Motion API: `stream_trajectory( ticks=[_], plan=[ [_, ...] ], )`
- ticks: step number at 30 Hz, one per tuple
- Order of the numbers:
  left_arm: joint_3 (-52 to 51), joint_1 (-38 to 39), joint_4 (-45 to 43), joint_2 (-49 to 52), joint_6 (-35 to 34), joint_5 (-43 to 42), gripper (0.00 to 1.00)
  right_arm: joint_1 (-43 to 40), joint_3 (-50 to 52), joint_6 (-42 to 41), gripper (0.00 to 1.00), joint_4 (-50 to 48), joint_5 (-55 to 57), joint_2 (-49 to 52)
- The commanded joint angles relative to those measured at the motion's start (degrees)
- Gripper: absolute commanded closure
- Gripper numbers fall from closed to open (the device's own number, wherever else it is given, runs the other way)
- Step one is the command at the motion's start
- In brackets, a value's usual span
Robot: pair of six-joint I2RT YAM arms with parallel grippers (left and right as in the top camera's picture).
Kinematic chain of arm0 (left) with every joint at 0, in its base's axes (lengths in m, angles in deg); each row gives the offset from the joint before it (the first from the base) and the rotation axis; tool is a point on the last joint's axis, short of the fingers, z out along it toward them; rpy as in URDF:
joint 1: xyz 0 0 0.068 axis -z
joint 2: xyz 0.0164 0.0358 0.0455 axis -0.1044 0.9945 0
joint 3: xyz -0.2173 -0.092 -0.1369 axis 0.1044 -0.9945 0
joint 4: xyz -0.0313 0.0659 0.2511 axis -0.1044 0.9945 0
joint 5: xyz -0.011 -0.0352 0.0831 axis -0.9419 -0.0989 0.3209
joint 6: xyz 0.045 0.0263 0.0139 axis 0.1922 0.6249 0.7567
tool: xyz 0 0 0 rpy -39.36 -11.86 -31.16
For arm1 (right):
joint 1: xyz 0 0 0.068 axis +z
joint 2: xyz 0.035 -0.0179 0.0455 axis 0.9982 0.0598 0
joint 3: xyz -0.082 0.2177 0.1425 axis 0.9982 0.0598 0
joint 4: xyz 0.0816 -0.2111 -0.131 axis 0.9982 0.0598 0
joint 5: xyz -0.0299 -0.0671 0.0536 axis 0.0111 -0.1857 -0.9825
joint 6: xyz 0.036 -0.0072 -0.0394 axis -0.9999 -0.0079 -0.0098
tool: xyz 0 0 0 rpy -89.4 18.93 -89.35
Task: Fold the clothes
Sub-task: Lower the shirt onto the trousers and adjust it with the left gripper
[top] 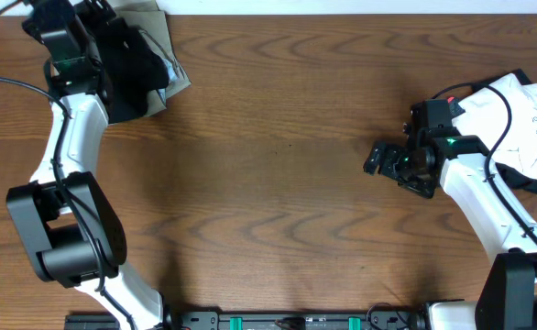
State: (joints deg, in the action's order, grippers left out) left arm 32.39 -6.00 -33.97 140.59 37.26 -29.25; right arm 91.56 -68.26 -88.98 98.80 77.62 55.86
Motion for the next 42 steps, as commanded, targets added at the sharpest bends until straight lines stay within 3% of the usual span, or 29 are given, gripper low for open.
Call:
stream_trajectory(
  ticks=[1, 14, 22, 31, 37, 42],
  plan=[
    [-0.50, -0.33, 0.24, 5.27, 0.37, 0.52, 0.02, -0.48, -1.01, 0.44, 0.01, 0.07, 0.37, -0.83],
    [-0.55, -2.84, 1.44, 21.40, 0.35, 0.90, 0.02, -0.48, -1.01, 0.44, 0.01, 0.07, 0.37, -0.83],
    [-0.55, -2.56, 3.23, 14.21, 0.28, 0.24, 0.02, -0.48, -1.01, 0.44, 0.01, 0.07, 0.37, -0.83],
    [-0.55, -0.11, 14.12, -1.27, -0.94, 0.33, 0.02, -0.48, -1.01, 0.44, 0.01, 0.07, 0.37, -0.83],
    [-1.68, 0.11, 21.84, -1.29, -0.98, 0.31, 0.02, -0.48, -1.01, 0.44, 0.01, 0.07, 0.37, -0.83],
    [-3.91, 0.13, 21.70, 2.21, -0.98, 0.35, 0.02, -0.48, -1.01, 0.44, 0.01, 0.07, 0.37, -0.83]
  ],
)
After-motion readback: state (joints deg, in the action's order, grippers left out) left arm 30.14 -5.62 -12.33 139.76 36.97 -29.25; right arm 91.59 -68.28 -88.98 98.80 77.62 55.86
